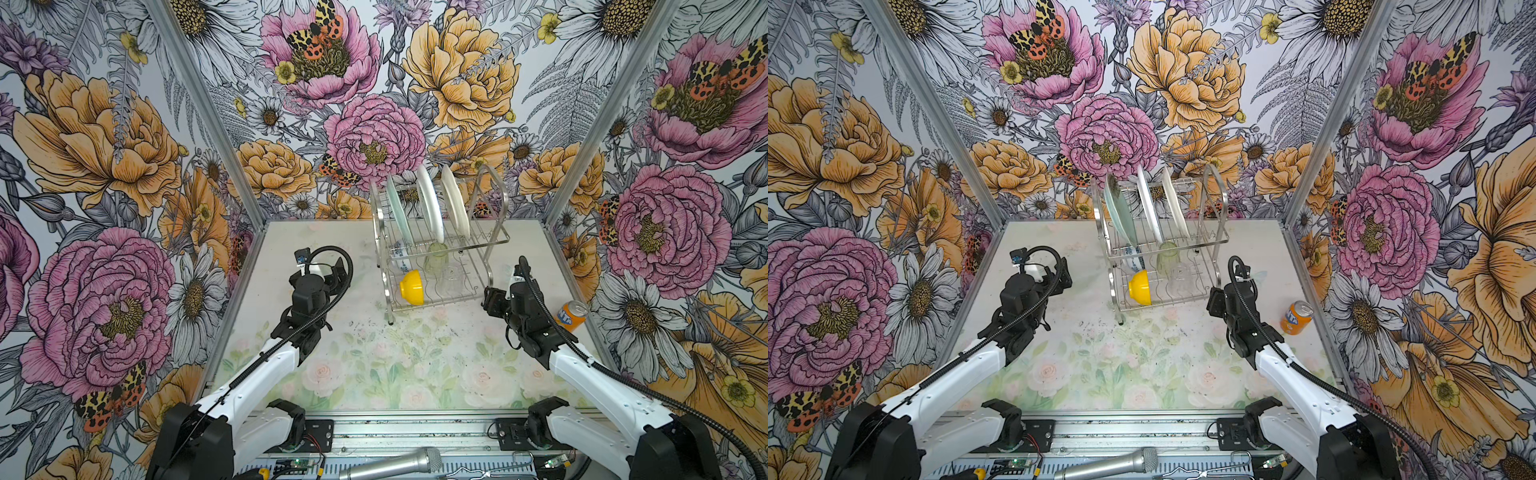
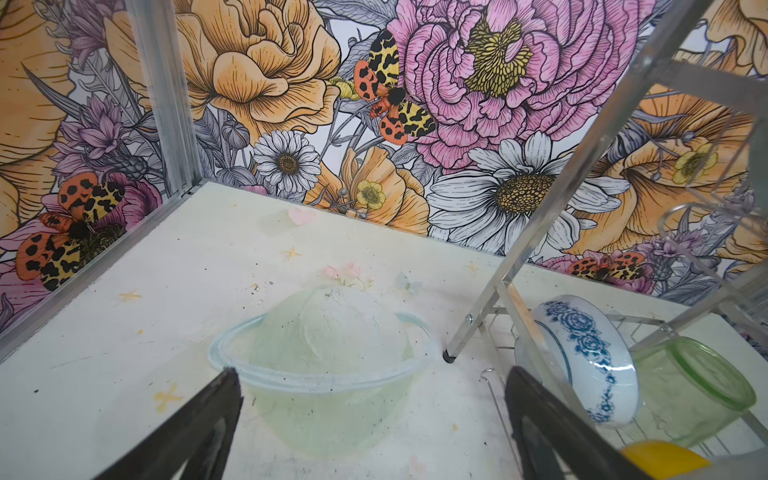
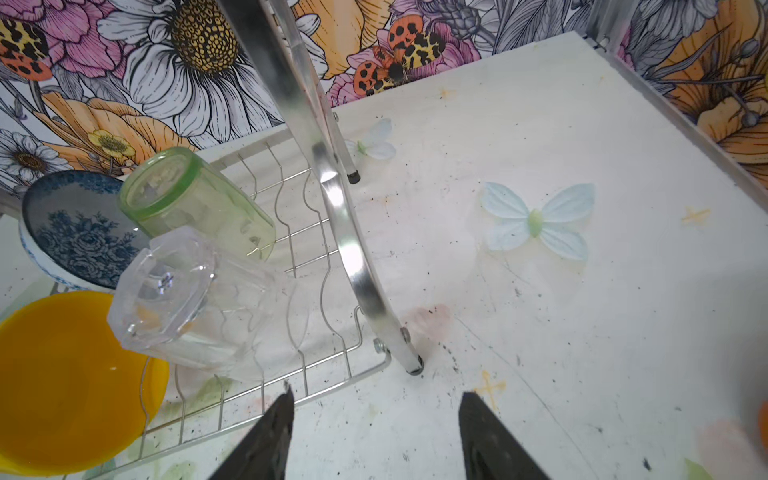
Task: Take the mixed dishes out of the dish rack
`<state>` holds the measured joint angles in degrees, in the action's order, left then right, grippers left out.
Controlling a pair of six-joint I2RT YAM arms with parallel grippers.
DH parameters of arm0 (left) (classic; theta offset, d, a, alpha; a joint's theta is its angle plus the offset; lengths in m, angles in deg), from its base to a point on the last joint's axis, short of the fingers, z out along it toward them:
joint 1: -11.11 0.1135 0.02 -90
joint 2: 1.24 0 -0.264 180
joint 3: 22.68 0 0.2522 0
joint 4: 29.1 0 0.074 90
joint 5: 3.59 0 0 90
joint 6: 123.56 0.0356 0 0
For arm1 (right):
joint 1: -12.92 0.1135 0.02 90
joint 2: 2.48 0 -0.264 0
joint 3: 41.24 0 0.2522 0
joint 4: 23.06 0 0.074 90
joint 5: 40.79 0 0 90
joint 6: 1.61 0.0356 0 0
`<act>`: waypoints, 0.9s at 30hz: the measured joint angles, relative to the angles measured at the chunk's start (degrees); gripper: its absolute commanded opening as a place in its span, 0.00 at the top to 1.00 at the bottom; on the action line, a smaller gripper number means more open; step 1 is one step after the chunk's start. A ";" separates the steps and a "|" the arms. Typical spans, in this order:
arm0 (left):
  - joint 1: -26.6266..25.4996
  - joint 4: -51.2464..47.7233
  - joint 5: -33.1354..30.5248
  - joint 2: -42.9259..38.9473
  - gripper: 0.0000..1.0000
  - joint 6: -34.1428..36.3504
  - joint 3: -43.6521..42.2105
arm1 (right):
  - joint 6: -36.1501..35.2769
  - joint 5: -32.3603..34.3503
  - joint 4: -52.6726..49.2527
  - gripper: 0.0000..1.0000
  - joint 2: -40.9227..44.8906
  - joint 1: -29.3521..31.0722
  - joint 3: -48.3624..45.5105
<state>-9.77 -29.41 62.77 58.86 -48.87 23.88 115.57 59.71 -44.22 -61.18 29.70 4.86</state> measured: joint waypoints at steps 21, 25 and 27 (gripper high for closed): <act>0.00 -1.73 -1.01 -1.11 0.01 -1.31 -0.61 | -8.96 -6.19 5.14 0.64 -17.99 -5.62 10.88; 0.00 -1.79 -1.05 -1.11 0.01 -1.31 -0.63 | -10.40 -7.58 6.34 0.77 -20.92 -5.79 12.00; 0.00 -1.86 -1.05 -0.96 0.01 -1.31 -0.61 | -12.26 -8.28 6.78 0.84 -21.84 -5.88 12.28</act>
<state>-9.77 -31.27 61.72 57.90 -50.18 23.26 103.31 51.43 -37.45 -83.01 23.82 17.15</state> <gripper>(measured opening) 0.987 0.218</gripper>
